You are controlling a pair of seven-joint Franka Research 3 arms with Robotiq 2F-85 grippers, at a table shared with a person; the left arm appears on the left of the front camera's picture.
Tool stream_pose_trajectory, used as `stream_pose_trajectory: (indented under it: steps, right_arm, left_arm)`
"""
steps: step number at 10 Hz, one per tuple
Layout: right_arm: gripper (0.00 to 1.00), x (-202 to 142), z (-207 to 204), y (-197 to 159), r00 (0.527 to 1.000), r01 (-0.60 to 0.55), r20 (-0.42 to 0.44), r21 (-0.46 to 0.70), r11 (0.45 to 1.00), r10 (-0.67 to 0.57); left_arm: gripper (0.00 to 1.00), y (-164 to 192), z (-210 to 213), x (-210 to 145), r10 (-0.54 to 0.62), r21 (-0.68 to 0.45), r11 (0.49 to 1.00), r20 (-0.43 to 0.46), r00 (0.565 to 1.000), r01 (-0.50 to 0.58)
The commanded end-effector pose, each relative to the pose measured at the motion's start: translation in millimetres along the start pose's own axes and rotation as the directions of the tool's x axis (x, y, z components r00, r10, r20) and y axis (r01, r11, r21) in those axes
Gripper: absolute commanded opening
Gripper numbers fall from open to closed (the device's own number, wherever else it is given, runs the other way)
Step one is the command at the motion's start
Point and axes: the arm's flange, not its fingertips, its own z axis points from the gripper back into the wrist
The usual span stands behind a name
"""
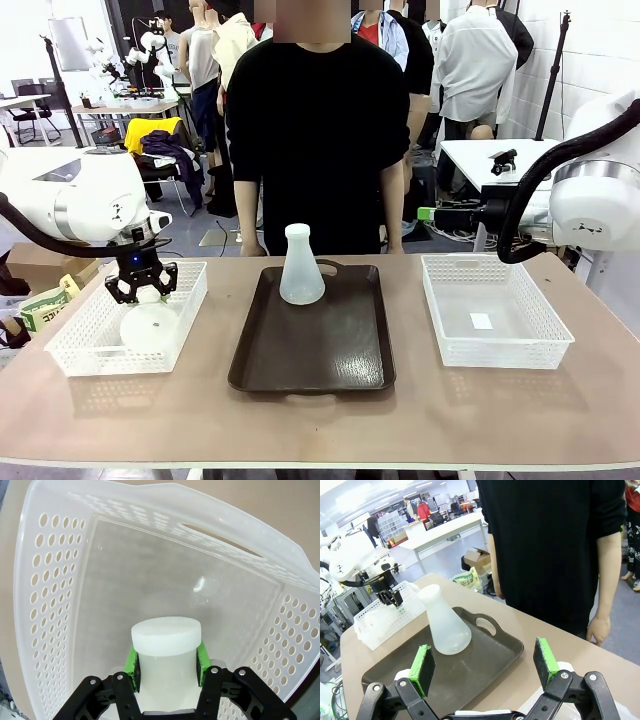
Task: Prepare the laboratory tools.
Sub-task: Place the picked Big flask upright in the Handle tray as directed by the person.
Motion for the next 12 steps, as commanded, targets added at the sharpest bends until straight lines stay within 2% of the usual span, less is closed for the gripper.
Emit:
stream_pose_trajectory:
  steps: [1, 4, 9, 12]
  right_arm:
    - [1.0, 0, 0, 1, 1.0, 0.0, -0.007, -0.011, 1.0, 0.0]
    - [1.0, 0, 0, 1, 1.0, 0.0, -0.007, -0.011, 1.0, 0.0]
    - [1.0, 0, 0, 1, 1.0, 0.0, -0.007, -0.011, 1.0, 0.0]
    - [1.0, 0, 0, 1, 1.0, 0.0, -0.007, -0.011, 1.0, 0.0]
  left_arm:
    - [0.0, 0, 0, 0, 0.0, 0.0, 1.0, 0.0, 1.0, 0.0]
    - [0.0, 6, 67, -34, -0.056, -0.102, 0.993, 0.097, 0.994, 0.066]
    - [0.0, 28, 131, -56, -0.126, -0.187, 0.972, 0.091, 0.988, 0.141]
    - [0.0, 40, 157, -81, -0.241, -0.203, 0.944, 0.117, 0.963, 0.261]
